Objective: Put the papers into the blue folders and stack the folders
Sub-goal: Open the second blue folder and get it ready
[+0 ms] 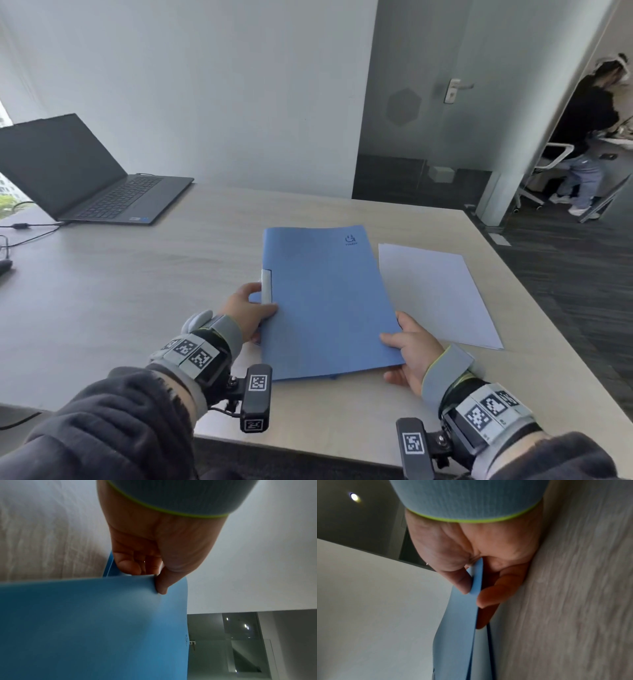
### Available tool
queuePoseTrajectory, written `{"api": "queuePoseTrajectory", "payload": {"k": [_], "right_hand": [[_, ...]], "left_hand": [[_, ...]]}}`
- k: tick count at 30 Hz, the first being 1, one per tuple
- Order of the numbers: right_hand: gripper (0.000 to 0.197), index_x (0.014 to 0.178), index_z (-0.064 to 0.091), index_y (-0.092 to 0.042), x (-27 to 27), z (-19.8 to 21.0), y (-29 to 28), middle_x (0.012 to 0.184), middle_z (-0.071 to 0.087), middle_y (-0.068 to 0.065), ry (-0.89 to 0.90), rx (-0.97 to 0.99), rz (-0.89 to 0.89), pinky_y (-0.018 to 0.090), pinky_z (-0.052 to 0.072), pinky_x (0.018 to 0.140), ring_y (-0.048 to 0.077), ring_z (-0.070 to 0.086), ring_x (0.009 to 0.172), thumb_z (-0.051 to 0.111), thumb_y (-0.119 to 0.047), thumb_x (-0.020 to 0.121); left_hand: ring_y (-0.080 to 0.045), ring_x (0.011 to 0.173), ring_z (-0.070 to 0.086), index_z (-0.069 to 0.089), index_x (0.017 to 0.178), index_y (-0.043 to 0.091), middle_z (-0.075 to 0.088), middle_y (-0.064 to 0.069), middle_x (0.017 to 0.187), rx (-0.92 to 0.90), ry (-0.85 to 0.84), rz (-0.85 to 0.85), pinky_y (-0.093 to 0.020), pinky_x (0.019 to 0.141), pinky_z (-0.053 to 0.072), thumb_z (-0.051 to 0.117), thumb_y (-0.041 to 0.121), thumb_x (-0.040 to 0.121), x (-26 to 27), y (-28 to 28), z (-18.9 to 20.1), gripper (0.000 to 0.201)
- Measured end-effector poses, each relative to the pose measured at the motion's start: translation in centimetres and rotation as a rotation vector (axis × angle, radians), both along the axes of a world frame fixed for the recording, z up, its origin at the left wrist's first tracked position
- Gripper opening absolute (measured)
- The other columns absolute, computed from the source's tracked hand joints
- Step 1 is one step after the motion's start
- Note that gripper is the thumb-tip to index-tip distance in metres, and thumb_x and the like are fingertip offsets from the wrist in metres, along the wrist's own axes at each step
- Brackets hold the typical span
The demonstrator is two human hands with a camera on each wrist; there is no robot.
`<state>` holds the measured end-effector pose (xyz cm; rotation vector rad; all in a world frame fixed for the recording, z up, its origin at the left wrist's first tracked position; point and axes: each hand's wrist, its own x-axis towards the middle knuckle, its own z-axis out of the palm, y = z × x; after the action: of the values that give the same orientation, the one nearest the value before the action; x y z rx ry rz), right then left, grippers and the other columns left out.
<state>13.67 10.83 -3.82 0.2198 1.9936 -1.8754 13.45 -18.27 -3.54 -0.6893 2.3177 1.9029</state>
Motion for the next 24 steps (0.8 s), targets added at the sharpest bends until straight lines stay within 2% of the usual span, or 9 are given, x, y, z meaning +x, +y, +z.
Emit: {"api": "queuePoseTrajectory", "payload": {"k": [4,6,9,11,14,18,20,22,24], "right_hand": [[0.036,0.114,0.061,-0.03,-0.4,0.1,0.5,0.103,0.07,0.002,0.04,-0.025,-0.057,0.02,0.035,0.039,0.021,0.059,0.075,0.052,-0.006,0.089],[0.038,0.114,0.062,-0.029,-0.5,0.2,0.7,0.1,0.07,0.002,0.051,-0.036,-0.08,0.018,0.032,0.039,0.021,0.059,0.074,0.052,-0.004,0.087],[0.037,0.111,0.063,-0.027,-0.7,0.3,0.9,0.095,0.07,0.001,0.059,-0.055,-0.105,0.017,0.029,0.039,0.019,0.058,0.07,0.051,-0.003,0.086],[0.037,0.111,0.064,-0.026,-1.0,0.3,1.3,0.093,0.07,0.0,0.052,-0.072,-0.14,0.017,0.027,0.039,0.019,0.057,0.067,0.051,-0.002,0.086],[0.04,0.113,0.065,-0.025,-1.3,0.3,2.0,0.092,0.069,0.002,0.034,-0.082,-0.17,0.017,0.026,0.038,0.019,0.055,0.064,0.05,-0.001,0.085],[0.042,0.115,0.065,-0.026,-1.3,0.0,2.3,0.092,0.069,0.003,0.011,-0.081,-0.148,0.018,0.024,0.04,0.018,0.054,0.062,0.049,-0.001,0.085],[0.042,0.116,0.065,-0.025,-1.2,-0.2,2.2,0.093,0.068,0.003,-0.01,-0.088,-0.138,0.018,0.024,0.041,0.018,0.054,0.062,0.048,-0.001,0.085],[0.042,0.116,0.064,-0.025,-1.1,-0.3,1.9,0.095,0.068,0.004,-0.019,-0.101,-0.14,0.018,0.025,0.041,0.019,0.055,0.064,0.048,-0.001,0.085],[0.042,0.115,0.064,-0.024,-1.1,-0.4,1.6,0.096,0.069,0.004,-0.02,-0.115,-0.149,0.018,0.026,0.04,0.02,0.056,0.066,0.048,0.0,0.085]], "left_hand": [[-0.034,0.08,0.07,0.052,0.132,0.033,0.073,-0.021,0.108,0.091,0.031,-0.022,-0.057,0.077,0.058,0.062,0.002,0.091,0.6,0.0,0.4,0.053],[-0.032,0.077,0.069,0.05,0.136,0.035,0.072,-0.019,0.105,0.105,0.04,-0.036,-0.053,0.072,0.062,0.06,0.0,0.092,0.8,-0.1,0.6,0.057],[-0.025,0.071,0.061,0.05,0.139,0.031,0.065,-0.013,0.086,0.081,0.026,-0.013,-0.051,0.071,0.062,0.056,-0.002,0.092,0.5,-0.8,1.0,0.058],[-0.021,0.066,0.054,0.055,0.138,0.024,0.059,-0.01,0.076,0.049,0.019,0.028,-0.041,0.06,0.061,0.053,-0.003,0.091,0.5,-1.6,1.3,0.054],[-0.019,0.066,0.052,0.066,0.125,0.016,0.057,-0.007,0.073,0.092,0.028,0.119,-0.037,0.059,0.058,0.051,0.001,0.095,0.6,-3.0,1.6,0.037],[-0.017,0.064,0.052,0.065,0.117,0.015,0.056,-0.005,0.073,0.24,0.06,0.266,-0.033,0.058,0.052,0.048,0.009,0.1,0.4,-4.8,1.4,0.025],[-0.016,0.066,0.055,0.061,0.12,0.017,0.058,-0.005,0.077,0.285,0.08,0.326,-0.033,0.06,0.049,0.05,0.011,0.1,0.4,-5.2,1.4,0.024],[-0.021,0.079,0.059,0.054,0.126,0.017,0.062,-0.008,0.092,0.279,0.093,0.364,-0.038,0.067,0.051,0.056,0.014,0.097,0.4,-5.3,1.2,0.029],[-0.025,0.096,0.059,0.048,0.136,0.016,0.061,-0.01,0.112,0.095,0.092,0.36,-0.044,0.079,0.054,0.064,0.018,0.092,0.5,-5.2,0.9,0.046]]}}
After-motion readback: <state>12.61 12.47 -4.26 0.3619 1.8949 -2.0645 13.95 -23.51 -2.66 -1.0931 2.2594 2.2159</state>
